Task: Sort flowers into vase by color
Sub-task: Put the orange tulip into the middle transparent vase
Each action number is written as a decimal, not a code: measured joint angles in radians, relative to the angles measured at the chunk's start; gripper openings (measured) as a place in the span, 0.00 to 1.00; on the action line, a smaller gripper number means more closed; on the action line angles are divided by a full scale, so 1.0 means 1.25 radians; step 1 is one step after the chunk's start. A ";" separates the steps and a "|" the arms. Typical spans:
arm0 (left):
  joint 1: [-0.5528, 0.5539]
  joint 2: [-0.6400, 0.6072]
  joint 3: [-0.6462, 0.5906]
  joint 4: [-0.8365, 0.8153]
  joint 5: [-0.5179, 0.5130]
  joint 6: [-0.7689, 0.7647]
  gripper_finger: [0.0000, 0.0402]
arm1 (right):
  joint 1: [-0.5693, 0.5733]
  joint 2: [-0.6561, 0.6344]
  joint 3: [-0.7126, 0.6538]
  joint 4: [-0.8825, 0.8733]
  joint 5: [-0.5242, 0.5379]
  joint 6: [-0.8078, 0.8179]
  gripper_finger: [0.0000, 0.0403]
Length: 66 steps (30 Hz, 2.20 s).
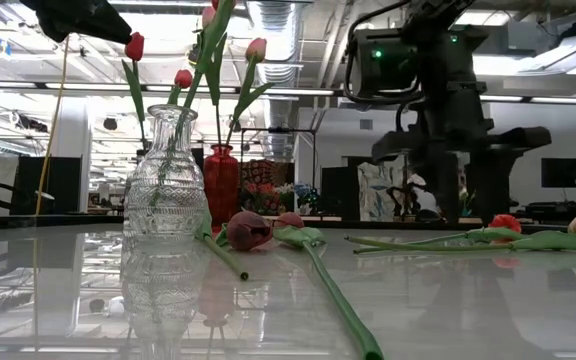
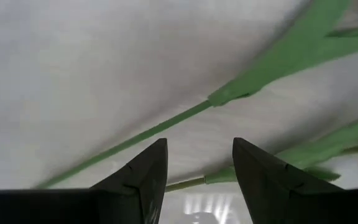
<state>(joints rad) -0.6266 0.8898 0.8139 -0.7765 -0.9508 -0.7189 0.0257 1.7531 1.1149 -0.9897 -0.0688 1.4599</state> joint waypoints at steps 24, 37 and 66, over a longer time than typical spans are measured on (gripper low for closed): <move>0.000 0.000 0.000 -0.003 0.000 0.000 0.21 | 0.000 0.002 0.000 -0.047 0.121 0.449 0.51; 0.000 0.000 0.000 -0.003 0.004 0.001 0.21 | 0.000 0.002 -0.054 -0.001 0.146 0.523 0.51; 0.000 0.000 0.000 -0.003 0.006 0.000 0.21 | 0.001 -0.001 -0.112 0.102 0.195 0.521 0.24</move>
<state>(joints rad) -0.6270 0.8899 0.8139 -0.7807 -0.9432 -0.7189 0.0275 1.7523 0.9753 -0.8624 0.1746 2.1117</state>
